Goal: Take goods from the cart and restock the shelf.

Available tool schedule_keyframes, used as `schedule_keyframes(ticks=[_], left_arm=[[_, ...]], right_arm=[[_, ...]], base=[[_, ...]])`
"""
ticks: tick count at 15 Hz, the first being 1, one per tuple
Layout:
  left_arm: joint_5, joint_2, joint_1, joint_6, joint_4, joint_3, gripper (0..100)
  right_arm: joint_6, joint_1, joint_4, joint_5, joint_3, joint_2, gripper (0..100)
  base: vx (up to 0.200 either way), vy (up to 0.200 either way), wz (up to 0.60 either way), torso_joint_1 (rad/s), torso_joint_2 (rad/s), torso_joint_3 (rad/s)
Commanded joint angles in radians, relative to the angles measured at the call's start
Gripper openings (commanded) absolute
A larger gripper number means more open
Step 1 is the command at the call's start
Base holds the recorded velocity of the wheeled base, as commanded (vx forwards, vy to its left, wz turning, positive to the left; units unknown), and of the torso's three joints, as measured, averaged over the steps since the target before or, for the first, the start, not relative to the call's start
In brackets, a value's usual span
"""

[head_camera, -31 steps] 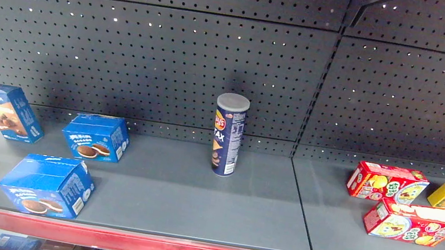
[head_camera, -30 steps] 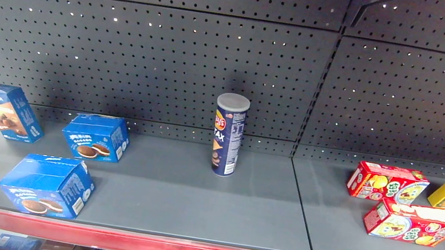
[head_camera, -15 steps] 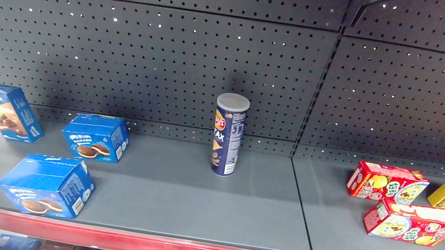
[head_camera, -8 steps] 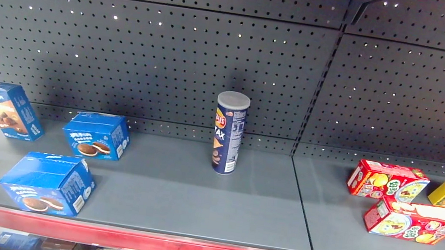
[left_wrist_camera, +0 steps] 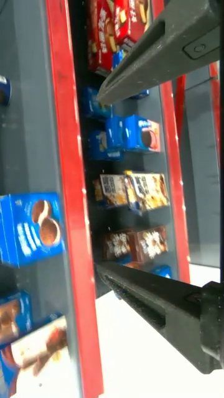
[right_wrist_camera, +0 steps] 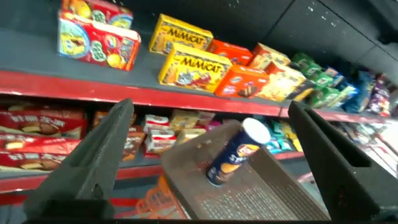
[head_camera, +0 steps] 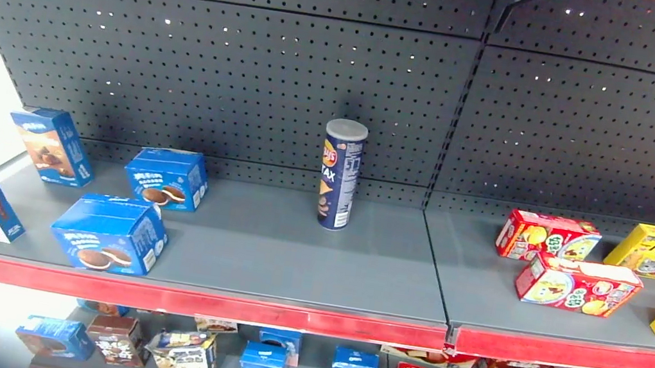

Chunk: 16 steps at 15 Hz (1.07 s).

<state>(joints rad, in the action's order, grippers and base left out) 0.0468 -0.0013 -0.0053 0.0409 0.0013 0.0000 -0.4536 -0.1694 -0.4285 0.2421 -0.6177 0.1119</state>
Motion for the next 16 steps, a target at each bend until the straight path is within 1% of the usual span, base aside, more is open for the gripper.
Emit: schedule_keyframes(ticks=[1,14,16], left_arm=[[0.001,0.001,0.001,0.001,0.000,0.000,100],[-0.001,0.001,0.001,-0.003,-0.001,0.000,100],[-0.001,0.001,0.001,-0.003,0.000,0.000,100]], right_arm=[[-0.002,0.002,0.002,0.005,0.007,-0.017,100],[-0.037,0.007,0.010,-0.009,-0.007,-0.017,100],[-0.037,0.007,0.008,-0.009,-0.004,-0.017,100]], base=[[0.000,0.000,-0.60,0.027,0.01,0.002],[0.000,0.000,-0.60,0.005,0.00,0.002],[0.000,0.000,0.00,0.000,0.00,0.000]])
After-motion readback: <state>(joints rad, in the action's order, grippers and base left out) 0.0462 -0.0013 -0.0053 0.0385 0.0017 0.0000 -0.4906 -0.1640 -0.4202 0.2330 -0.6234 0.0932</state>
